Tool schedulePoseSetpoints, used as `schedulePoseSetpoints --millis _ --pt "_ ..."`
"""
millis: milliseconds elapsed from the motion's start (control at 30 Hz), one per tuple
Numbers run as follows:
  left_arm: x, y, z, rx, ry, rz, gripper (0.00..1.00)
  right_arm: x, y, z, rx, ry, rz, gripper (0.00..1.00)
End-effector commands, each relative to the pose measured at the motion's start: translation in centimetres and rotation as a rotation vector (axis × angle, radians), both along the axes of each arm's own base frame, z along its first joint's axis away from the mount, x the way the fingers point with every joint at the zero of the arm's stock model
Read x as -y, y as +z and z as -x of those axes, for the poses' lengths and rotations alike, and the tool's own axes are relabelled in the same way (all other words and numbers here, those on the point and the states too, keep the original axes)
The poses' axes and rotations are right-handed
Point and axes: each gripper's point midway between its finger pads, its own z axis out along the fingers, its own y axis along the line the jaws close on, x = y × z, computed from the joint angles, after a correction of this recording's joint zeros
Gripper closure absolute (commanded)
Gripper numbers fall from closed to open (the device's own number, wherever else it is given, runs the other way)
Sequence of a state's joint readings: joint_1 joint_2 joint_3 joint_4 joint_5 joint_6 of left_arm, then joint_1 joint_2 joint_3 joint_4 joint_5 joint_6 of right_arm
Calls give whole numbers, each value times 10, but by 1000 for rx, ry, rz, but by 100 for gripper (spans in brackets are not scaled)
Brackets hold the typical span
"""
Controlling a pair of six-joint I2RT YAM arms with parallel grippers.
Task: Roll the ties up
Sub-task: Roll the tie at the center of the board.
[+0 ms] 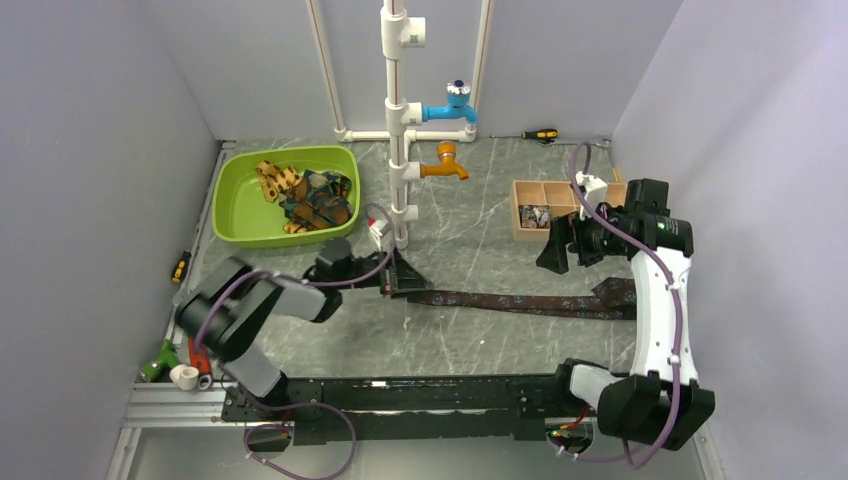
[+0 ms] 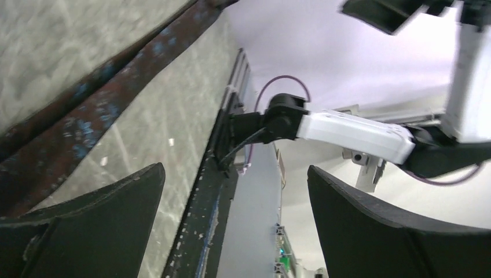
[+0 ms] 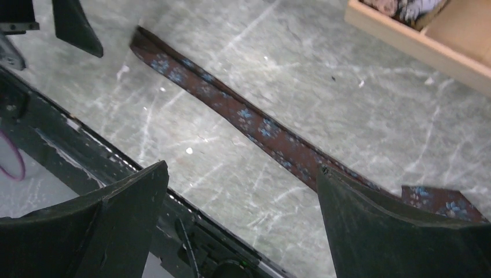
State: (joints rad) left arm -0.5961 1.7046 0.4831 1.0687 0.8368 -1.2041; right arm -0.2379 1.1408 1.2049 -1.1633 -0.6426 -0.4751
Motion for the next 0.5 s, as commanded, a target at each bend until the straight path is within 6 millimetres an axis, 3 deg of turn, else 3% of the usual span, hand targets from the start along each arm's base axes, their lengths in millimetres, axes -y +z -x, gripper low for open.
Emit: schedulePoseSetpoints --millis 0,100,200,467 --pt "-38 36 16 240 -40 6 1 -28 48 -4 174 9 -161 0" --pt "-73 33 10 337 36 -112 1 -47 42 0 135 19 -308 0" --pt "-94 39 7 455 76 -188 1 -74 17 2 -18 57 -436 6" --pt "-108 40 8 591 66 -240 1 -151 -40 6 -326 57 -698 3"
